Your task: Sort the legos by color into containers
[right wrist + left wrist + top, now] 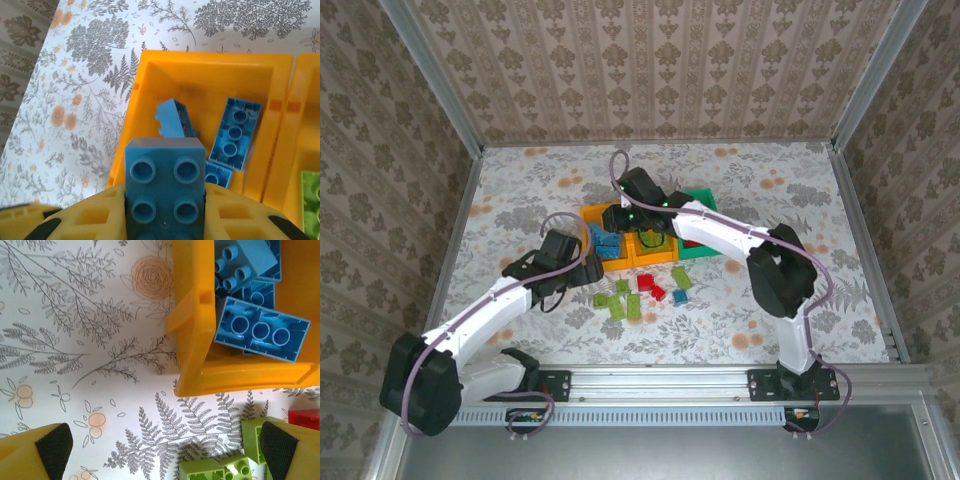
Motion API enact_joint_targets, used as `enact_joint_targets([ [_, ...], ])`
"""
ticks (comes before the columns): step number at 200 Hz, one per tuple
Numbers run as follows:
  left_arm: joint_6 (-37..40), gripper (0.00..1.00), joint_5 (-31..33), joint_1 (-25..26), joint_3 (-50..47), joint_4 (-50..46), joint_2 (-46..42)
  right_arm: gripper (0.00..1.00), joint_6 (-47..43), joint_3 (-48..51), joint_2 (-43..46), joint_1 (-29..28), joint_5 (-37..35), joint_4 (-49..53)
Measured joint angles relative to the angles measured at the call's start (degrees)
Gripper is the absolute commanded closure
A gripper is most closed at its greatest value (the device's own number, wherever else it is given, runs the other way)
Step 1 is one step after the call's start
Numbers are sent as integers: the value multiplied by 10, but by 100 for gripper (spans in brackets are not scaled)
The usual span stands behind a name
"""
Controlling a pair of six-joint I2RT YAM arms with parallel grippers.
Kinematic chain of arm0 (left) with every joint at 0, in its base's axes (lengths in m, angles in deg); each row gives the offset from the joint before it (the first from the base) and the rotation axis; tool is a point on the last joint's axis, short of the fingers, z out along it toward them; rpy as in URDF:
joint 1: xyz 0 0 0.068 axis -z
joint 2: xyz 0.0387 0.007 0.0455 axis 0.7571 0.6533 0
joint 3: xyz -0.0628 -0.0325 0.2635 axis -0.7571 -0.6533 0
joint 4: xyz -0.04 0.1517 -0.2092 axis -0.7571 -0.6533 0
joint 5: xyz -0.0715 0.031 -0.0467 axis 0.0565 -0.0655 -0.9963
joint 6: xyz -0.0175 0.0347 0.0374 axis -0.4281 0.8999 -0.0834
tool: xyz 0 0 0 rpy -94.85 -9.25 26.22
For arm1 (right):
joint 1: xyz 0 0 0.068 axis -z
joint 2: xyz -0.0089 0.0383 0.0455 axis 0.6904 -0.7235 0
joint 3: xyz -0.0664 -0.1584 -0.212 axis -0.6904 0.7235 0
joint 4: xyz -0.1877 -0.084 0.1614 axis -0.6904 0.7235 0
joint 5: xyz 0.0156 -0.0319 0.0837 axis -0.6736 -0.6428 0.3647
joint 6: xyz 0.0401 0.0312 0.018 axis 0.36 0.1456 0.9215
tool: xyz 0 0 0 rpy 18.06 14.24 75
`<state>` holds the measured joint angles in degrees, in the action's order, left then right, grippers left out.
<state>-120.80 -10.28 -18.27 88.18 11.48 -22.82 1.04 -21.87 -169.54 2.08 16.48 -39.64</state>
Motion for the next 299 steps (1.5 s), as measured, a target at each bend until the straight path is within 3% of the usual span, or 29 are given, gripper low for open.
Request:
enact_joint_targets([
  [83,-63,1,-40,47,-31,1,19,41,2,-97,-97,12,-1,35],
  [168,-108,12,-66,81,-46,27,67,35,3,-68,-72,12,0,26],
  [247,-117,51,-58,84,-39,33,110,31,16,20,42,12,0,-15],
  [299,-116,63,-53,84,-37,33,113,30,15,59,95,14,-4,-24],
])
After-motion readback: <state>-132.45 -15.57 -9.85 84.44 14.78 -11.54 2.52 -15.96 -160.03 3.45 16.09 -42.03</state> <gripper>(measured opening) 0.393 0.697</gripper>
